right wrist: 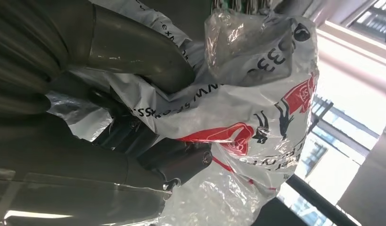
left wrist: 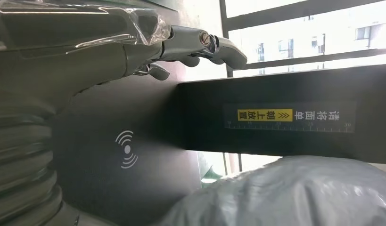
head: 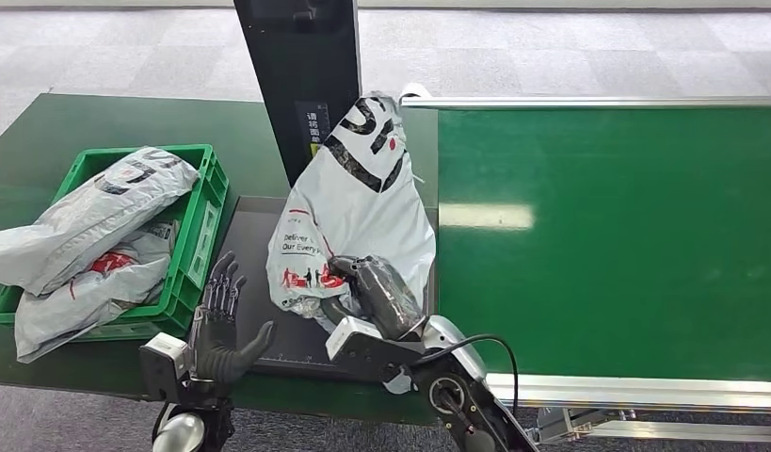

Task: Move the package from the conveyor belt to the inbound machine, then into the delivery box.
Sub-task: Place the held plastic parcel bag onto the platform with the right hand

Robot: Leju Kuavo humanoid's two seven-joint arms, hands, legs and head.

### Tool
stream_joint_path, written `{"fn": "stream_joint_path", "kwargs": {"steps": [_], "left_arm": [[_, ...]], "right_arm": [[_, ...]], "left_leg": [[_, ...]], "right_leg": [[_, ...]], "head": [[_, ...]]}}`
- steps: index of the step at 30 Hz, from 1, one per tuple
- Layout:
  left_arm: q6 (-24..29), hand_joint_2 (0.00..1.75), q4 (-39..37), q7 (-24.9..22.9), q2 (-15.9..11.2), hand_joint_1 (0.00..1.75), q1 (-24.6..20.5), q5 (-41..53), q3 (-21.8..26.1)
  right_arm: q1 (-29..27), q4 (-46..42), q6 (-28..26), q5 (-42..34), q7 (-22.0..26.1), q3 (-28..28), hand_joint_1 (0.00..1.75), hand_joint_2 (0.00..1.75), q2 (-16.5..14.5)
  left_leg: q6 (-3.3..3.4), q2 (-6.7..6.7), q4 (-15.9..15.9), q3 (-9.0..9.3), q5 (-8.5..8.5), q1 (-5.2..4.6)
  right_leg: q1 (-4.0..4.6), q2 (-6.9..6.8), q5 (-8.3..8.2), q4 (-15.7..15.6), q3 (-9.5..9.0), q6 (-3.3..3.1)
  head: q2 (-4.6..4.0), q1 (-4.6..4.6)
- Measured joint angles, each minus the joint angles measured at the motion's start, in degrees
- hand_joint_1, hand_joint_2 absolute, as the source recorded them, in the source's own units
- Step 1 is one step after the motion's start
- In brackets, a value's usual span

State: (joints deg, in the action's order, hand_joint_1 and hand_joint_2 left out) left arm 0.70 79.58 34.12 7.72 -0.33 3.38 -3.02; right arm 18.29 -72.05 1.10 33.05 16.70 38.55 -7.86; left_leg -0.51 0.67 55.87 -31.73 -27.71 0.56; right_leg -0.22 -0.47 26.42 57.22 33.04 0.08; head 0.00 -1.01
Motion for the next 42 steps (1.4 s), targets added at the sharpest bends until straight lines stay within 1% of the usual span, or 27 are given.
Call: {"fn": "stream_joint_path", "kwargs": {"steps": [6,18,22,25,28,32,37,39,42], "left_arm": [[-0.02,1.75,0.0,0.0,-0.12,0.0,-0.03,-0.19,0.0],[0.0,1.75,-0.01,0.0,-0.14,0.0,-0.02,-0.37,0.0],[0.2,1.75,-0.02,0.0,-0.25,0.0,-0.02,-0.66,0.0],[0.49,1.75,-0.03,0.0,-0.34,0.0,-0.01,-0.98,0.0],[0.78,1.75,-0.04,0.0,-0.49,0.0,-0.01,-1.04,0.0],[2.62,1.75,-0.02,-0.08,-0.98,0.0,-0.04,-0.11,0.19],[4.31,1.75,-0.02,-0.01,-2.34,0.0,0.0,0.78,2.04],[4.79,1.75,0.08,0.22,-2.79,0.0,0.23,1.12,3.2],[5.49,1.75,0.93,0.19,-3.3,0.0,1.07,2.65,5.34]], "right_arm": [[0.45,3.19,0.19,-0.34,0.03,2.59,1.75,1.75,-1.37],[0.8,5.01,0.4,-0.4,0.04,3.34,1.75,1.75,-1.81],[0.8,5.17,0.8,-0.52,0.03,3.89,0.0,1.75,-1.89],[0.86,5.17,1.92,-2.03,-0.21,4.41,0.0,1.75,-1.89],[0.92,5.16,3.44,-5.26,-0.57,4.56,0.0,1.75,-1.89],[0.92,4.4,3.8,-12.29,0.97,3.41,0.0,1.75,-1.76],[-0.2,1.11,2.88,-22.05,5.17,-2.05,0.0,1.75,-0.64],[-1.27,-0.5,1.11,-22.79,6.58,-4.88,0.0,1.75,0.16],[-3.63,-2.99,-3.05,-21.78,7.29,-9.65,0.0,1.75,1.64]], "left_leg": [[0.0,0.0,0.0,0.02,0.0,0.0],[0.0,0.0,0.0,0.02,0.0,0.0],[0.0,0.0,0.0,0.02,0.0,0.0],[0.0,0.0,0.0,0.02,0.0,0.0],[0.0,0.0,0.0,0.02,0.0,0.0],[0.0,-0.01,0.01,0.03,0.0,0.0],[0.0,0.0,0.01,0.04,0.0,0.0],[0.0,-0.01,0.01,0.04,0.0,0.0],[0.0,-0.01,0.01,0.03,-0.01,0.0]], "right_leg": [[0.0,0.0,0.0,-0.01,0.0,0.0],[0.0,0.0,0.0,0.0,0.0,0.0],[0.0,0.0,0.0,0.0,0.0,0.0],[0.0,0.0,0.0,0.0,0.0,0.0],[0.0,0.0,-0.01,0.0,0.0,0.0],[0.0,0.0,-0.01,0.0,0.0,0.0],[0.0,0.0,-0.01,-0.01,0.0,0.0],[0.0,0.0,-0.01,-0.01,0.0,0.0],[0.0,0.0,0.0,-0.01,0.0,0.0]], "head": [[0.0,-0.02],[0.0,0.0],[0.0,-0.01],[0.0,-0.01],[0.0,-0.01],[0.0,0.0],[0.0,-0.01],[0.0,-0.01],[0.0,-0.01]]}}
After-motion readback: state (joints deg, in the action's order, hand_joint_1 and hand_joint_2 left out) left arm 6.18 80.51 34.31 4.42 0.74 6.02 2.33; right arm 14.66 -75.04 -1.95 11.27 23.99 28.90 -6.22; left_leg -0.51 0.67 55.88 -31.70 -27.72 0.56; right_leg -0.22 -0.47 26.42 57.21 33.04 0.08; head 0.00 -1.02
